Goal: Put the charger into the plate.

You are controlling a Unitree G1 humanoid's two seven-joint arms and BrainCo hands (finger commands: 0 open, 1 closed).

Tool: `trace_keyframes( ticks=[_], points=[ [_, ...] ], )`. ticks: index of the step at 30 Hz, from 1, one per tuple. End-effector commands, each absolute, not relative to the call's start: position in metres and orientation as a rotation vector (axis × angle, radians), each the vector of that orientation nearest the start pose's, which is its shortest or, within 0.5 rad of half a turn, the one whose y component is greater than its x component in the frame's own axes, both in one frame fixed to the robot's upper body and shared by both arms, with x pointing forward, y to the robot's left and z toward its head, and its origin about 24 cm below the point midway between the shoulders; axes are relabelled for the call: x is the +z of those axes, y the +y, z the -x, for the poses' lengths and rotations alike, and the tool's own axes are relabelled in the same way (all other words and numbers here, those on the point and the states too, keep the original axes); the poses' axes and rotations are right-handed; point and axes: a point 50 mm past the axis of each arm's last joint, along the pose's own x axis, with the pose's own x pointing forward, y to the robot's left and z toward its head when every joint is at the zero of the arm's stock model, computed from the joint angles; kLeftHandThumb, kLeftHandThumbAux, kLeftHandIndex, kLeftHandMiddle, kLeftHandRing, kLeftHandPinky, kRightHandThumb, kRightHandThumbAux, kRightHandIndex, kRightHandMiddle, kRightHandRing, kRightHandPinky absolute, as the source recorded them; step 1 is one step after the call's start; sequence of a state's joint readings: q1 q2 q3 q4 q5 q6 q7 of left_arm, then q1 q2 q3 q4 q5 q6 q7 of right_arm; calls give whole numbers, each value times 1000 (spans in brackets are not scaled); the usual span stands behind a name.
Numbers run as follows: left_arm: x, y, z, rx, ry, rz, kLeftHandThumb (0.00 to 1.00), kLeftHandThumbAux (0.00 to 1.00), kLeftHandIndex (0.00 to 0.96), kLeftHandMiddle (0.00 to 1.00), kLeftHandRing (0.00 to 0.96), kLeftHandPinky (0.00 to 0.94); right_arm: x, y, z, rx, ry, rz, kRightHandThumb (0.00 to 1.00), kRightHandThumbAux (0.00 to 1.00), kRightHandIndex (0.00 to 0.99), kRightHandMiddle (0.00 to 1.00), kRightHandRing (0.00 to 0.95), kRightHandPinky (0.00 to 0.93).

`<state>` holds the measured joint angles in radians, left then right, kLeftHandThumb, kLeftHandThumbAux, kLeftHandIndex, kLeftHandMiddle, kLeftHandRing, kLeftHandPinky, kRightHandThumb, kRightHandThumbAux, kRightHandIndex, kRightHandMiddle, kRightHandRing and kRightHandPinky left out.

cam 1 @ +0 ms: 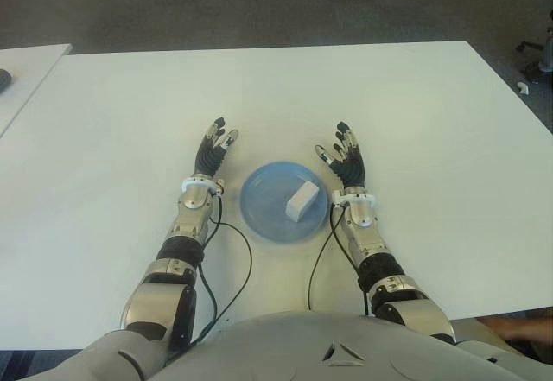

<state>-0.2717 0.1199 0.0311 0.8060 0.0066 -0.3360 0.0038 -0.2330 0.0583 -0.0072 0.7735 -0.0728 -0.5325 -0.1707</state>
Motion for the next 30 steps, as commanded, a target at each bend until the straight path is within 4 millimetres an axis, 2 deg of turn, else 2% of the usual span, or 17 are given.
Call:
trace_keyframes(
  ticks=[1,9,30],
  points=[
    [-92,177,-230,-19,548,-88,140,463,0,0,0,0,-83,-140,-230,-124,376,10,61,749,0,0,0,15],
    [-92,175,-231,-24,542,-77,143,483,0,0,0,0,-85,-148,-237,-141,413,28,60,694,0,0,0,5],
    [-92,173,-230,-32,538,-87,132,514,0,0,0,0,-82,-166,-252,-146,432,3,80,652,0,0,0,3]
  ],
)
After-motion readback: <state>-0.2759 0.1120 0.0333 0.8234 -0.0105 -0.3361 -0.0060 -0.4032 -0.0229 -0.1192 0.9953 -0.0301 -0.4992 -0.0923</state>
